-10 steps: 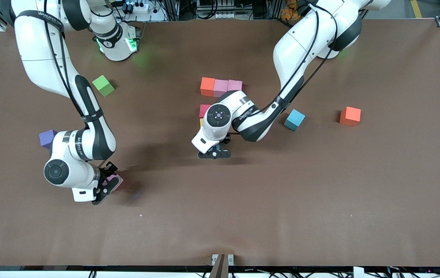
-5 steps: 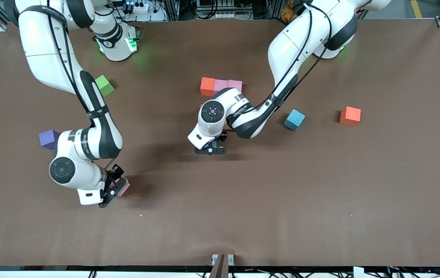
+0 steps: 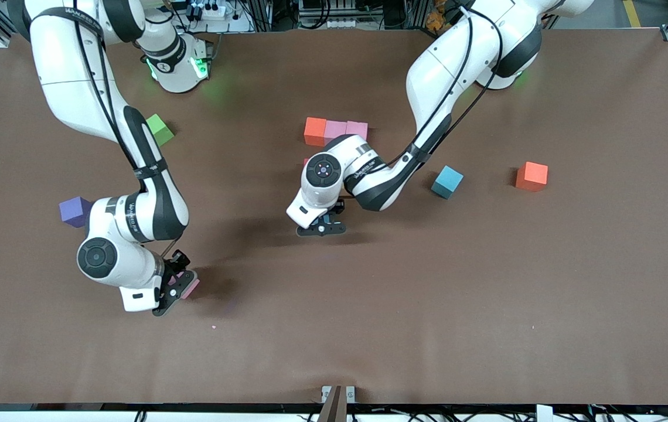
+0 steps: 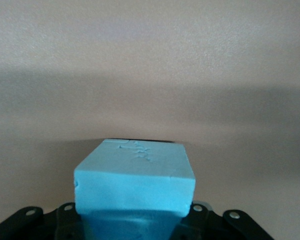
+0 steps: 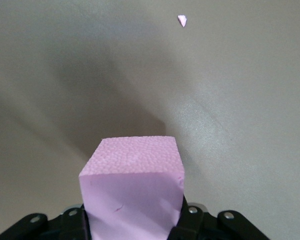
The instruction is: Form number 2 with 11 blocks
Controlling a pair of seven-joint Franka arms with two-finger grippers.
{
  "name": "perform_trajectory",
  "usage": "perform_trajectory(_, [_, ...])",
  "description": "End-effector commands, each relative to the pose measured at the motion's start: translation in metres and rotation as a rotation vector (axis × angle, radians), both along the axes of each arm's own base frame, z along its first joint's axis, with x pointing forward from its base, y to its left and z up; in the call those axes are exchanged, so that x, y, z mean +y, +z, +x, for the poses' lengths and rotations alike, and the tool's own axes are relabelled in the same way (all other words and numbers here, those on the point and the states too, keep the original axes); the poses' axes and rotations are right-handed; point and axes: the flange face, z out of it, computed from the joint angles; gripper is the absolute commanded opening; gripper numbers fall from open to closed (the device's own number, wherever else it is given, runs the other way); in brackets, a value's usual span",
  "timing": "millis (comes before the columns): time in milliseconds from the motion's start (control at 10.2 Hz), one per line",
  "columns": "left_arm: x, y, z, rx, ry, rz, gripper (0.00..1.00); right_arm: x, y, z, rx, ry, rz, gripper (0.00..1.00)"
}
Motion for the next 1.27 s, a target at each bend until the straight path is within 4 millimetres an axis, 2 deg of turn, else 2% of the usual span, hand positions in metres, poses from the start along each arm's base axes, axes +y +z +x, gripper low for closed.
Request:
perform_trajectory(0, [-0.009, -0.001, -0.003, 0.004, 0.024, -0.024, 0.00, -0.001, 0.007, 0.000, 0.005, -0.004, 0.002, 0.20])
perform_trajectory(587, [-0.014, -0.008, -0.005, -0.009, 0.025, -0.043, 0.00, -0.002, 0.006, -0.001, 0.012, -0.002, 0.002, 0.21])
perform_trajectory(685, [-0.014, -0.009, -0.008, -0.012, 0.014, -0.036, 0.62, -0.002, 0.006, -0.001, 0.012, -0.002, 0.002, 0.21])
perform_trajectory(783, [-0.012, -0.009, -0.009, -0.029, -0.010, -0.020, 1.00, -0.002, 0.006, -0.001, 0.012, -0.004, 0.002, 0.21])
perform_trajectory(1076, [-0.008, 0.013, -0.008, -0.017, -0.013, 0.015, 1.00, -0.001, 0.006, -0.001, 0.012, -0.002, 0.002, 0.21])
perform_trajectory(1174, [-0.009, 0.026, -0.007, -0.013, -0.007, 0.016, 1.00, -0.001, 0.006, -0.001, 0.012, -0.004, 0.002, 0.21])
